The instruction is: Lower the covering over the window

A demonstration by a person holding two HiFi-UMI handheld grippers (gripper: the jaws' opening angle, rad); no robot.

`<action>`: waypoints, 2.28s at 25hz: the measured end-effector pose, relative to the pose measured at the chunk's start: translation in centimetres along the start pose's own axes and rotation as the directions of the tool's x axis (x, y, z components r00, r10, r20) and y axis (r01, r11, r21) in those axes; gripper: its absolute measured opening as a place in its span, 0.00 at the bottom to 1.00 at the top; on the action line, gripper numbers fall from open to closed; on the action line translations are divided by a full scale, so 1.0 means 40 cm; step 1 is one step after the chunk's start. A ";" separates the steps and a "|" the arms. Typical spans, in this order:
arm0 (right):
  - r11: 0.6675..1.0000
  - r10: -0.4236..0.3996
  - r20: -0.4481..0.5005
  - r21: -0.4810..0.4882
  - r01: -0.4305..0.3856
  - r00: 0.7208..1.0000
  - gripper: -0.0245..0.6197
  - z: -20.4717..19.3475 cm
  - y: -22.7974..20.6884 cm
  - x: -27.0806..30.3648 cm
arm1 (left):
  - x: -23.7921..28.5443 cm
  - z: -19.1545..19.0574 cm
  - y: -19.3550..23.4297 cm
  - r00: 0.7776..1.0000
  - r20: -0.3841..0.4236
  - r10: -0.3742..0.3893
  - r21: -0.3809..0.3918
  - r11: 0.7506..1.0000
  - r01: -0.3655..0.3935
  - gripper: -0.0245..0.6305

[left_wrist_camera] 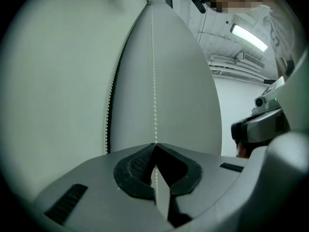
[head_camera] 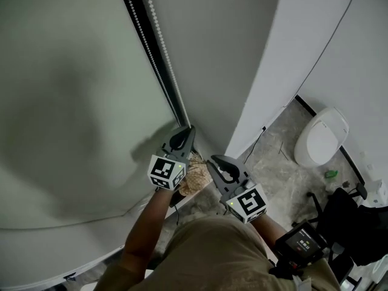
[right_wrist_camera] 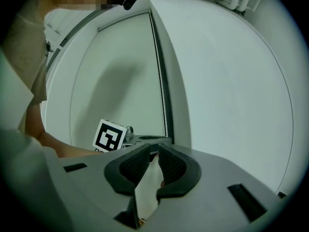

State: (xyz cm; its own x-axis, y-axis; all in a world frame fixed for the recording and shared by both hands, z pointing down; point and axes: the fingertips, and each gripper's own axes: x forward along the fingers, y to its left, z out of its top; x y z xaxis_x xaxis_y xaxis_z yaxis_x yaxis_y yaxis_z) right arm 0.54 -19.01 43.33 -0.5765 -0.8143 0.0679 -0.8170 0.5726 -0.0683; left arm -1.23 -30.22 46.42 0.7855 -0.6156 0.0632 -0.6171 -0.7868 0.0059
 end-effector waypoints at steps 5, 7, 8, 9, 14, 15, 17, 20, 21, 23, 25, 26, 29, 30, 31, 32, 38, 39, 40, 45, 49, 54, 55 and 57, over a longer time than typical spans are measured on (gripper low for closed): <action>0.999 0.002 0.012 -0.033 -0.002 1.000 0.10 0.034 0.013 0.015 | -0.042 0.003 -0.023 0.999 0.037 -0.026 0.008 1.000 0.025 0.06; 1.000 0.002 0.030 -0.028 -0.001 1.000 0.10 0.049 0.023 0.021 | -0.063 0.003 -0.036 0.998 0.056 -0.033 0.005 0.999 0.033 0.06; 1.000 0.002 0.033 -0.026 -0.002 0.999 0.10 0.053 0.028 0.022 | -0.073 0.002 -0.042 0.998 0.062 -0.033 0.001 0.999 0.033 0.06; 1.000 0.004 0.032 -0.027 -0.003 0.999 0.10 0.054 0.031 0.023 | -0.080 0.001 -0.049 0.997 0.066 -0.033 -0.001 0.999 0.033 0.06; 0.999 0.040 0.075 -0.029 -0.038 0.996 0.15 0.084 0.053 0.030 | -0.098 -0.002 -0.094 0.996 0.062 -0.064 0.004 0.998 0.063 0.06; 0.999 0.043 0.078 -0.032 -0.041 0.996 0.15 0.091 0.055 0.033 | -0.105 0.001 -0.095 0.995 0.066 -0.070 -0.004 0.998 0.070 0.06; 0.999 0.045 0.079 -0.034 -0.042 0.996 0.15 0.099 0.058 0.042 | -0.122 0.009 -0.090 0.994 0.077 -0.077 -0.020 0.997 0.078 0.06; 0.999 0.041 0.078 -0.025 -0.040 0.996 0.15 0.106 0.057 0.054 | -0.138 0.025 -0.090 0.993 0.074 -0.090 -0.019 0.996 0.092 0.06; 0.999 0.041 0.081 -0.022 -0.039 0.996 0.15 0.113 0.057 0.058 | -0.141 0.032 -0.093 0.992 0.074 -0.100 -0.020 0.995 0.101 0.06; 0.999 0.041 0.088 -0.018 -0.040 0.995 0.15 0.139 0.057 0.069 | -0.144 0.049 -0.097 0.991 0.066 -0.116 -0.020 0.993 0.118 0.06; 0.999 0.040 0.095 -0.015 -0.039 0.995 0.15 0.180 0.063 0.090 | -0.149 0.064 -0.093 0.991 0.038 -0.128 -0.010 0.992 0.129 0.06; 0.999 0.038 0.098 -0.013 -0.037 0.994 0.16 0.199 0.066 0.101 | -0.153 0.066 -0.090 0.991 0.022 -0.136 -0.007 0.991 0.136 0.06; 1.000 0.026 0.104 -0.007 -0.025 0.994 0.16 0.225 0.052 0.110 | -0.153 0.056 -0.109 0.986 0.005 -0.165 -0.030 0.986 0.165 0.06; 1.000 0.020 0.104 -0.007 -0.020 0.994 0.16 0.223 0.042 0.105 | -0.149 0.052 -0.122 0.985 0.007 -0.174 -0.033 0.984 0.174 0.06; 1.000 0.014 0.102 -0.008 -0.014 0.995 0.16 0.218 0.031 0.102 | -0.145 0.050 -0.134 0.983 0.009 -0.184 -0.033 0.982 0.185 0.06; 1.000 0.009 0.100 -0.010 -0.008 0.995 0.16 0.215 0.022 0.102 | -0.141 0.055 -0.140 0.981 0.010 -0.196 -0.031 0.980 0.196 0.06; 1.000 0.000 0.103 -0.004 0.001 0.995 0.16 0.209 -0.013 0.092 | -0.120 0.053 -0.185 0.968 0.011 -0.252 -0.009 0.968 0.252 0.06; 1.000 0.000 0.100 -0.004 0.001 0.995 0.16 0.189 -0.020 0.080 | -0.113 0.027 -0.203 0.966 0.002 -0.259 -0.001 0.966 0.259 0.06; 1.000 -0.002 0.099 -0.001 0.002 0.995 0.14 0.172 -0.026 0.069 | -0.109 0.000 -0.217 0.964 -0.011 -0.265 0.006 0.964 0.266 0.06; 0.999 0.032 0.080 0.022 -0.034 0.996 0.06 0.133 -0.015 0.058 | -0.123 -0.070 -0.243 0.961 -0.032 -0.275 -0.012 0.962 0.275 0.06; 0.997 0.055 0.065 0.055 -0.059 0.996 0.05 0.129 0.005 0.059 | -0.143 -0.101 -0.237 0.963 -0.058 -0.263 -0.006 0.965 0.263 0.06; 0.997 0.058 0.045 0.053 -0.061 0.997 0.05 0.121 0.007 0.070 | -0.221 -0.082 -0.190 0.971 0.043 -0.236 -0.065 0.969 0.239 0.16; 0.998 0.054 0.043 0.042 -0.056 0.998 0.05 0.108 0.004 0.061 | -0.232 -0.068 -0.187 0.972 0.073 -0.221 -0.073 0.971 0.227 0.16; 0.998 0.051 0.039 0.019 -0.052 0.998 0.05 0.092 0.003 0.050 | -0.247 -0.014 -0.174 0.970 0.136 -0.200 -0.080 0.974 0.212 0.18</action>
State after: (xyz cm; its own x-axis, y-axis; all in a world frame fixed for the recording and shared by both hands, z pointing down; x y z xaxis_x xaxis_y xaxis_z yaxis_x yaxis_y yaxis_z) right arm -0.66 -20.92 39.79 -0.6161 -0.7872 0.0258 -0.7857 0.6120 -0.0904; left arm -4.71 -18.62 46.32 0.8919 -0.4458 -0.0755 -0.4382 -0.8934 0.0990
